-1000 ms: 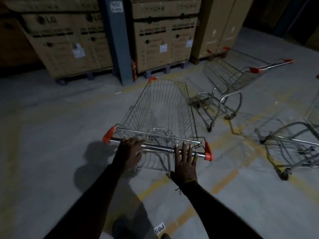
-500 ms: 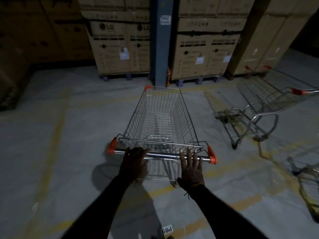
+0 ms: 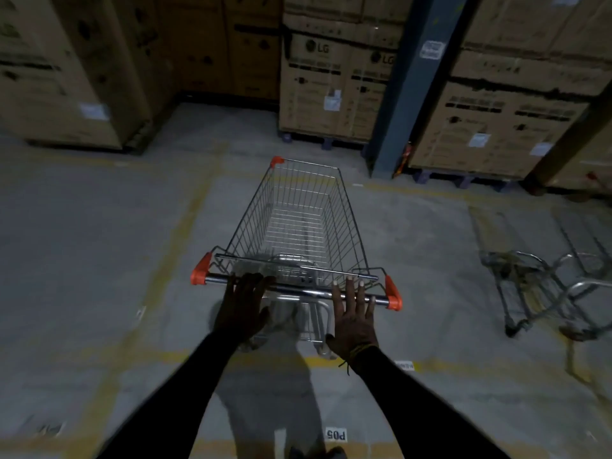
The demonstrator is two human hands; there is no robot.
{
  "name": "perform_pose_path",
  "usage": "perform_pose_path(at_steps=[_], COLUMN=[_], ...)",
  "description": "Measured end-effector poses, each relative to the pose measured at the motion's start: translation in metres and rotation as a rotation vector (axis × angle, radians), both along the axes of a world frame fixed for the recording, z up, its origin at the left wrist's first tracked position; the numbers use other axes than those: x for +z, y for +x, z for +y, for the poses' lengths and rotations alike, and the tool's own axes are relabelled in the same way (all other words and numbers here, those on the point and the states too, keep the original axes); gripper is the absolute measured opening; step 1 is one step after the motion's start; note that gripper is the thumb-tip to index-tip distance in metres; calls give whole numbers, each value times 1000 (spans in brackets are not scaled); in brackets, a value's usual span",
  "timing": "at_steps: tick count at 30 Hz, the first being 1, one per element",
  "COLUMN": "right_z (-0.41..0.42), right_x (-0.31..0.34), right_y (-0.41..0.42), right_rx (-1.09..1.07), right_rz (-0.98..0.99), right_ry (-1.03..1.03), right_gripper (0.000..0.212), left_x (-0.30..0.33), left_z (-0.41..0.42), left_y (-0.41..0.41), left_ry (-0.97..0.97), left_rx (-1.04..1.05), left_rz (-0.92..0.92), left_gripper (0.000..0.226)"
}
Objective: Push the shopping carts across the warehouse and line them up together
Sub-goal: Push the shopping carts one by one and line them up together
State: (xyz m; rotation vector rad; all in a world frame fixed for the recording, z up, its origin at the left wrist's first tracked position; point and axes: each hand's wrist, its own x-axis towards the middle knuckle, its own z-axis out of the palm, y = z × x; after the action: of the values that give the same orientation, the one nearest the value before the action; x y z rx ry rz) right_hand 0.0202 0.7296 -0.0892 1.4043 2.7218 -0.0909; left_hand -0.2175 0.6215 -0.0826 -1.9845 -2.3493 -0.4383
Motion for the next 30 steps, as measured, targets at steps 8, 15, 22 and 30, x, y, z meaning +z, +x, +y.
perform_pose_path(at_steps=[8, 15, 22, 30], right_z=[-18, -35, -33, -15], right_x=[6, 15, 5, 8], right_y=[-82, -154, -237, -349], right_rx=[184, 439, 625, 814], right_rz=[-20, -18, 45, 10], right_ry=[-74, -21, -4, -62], right_gripper=[148, 127, 121, 119], left_x=[1, -5, -1, -3], left_z=[-69, -119, -144, -147], left_y=[-51, -83, -124, -178], left_ry=[-103, -74, -113, -147], left_rx=[235, 477, 705, 952], left_rz=[20, -42, -67, -119], left_gripper=[78, 79, 93, 100])
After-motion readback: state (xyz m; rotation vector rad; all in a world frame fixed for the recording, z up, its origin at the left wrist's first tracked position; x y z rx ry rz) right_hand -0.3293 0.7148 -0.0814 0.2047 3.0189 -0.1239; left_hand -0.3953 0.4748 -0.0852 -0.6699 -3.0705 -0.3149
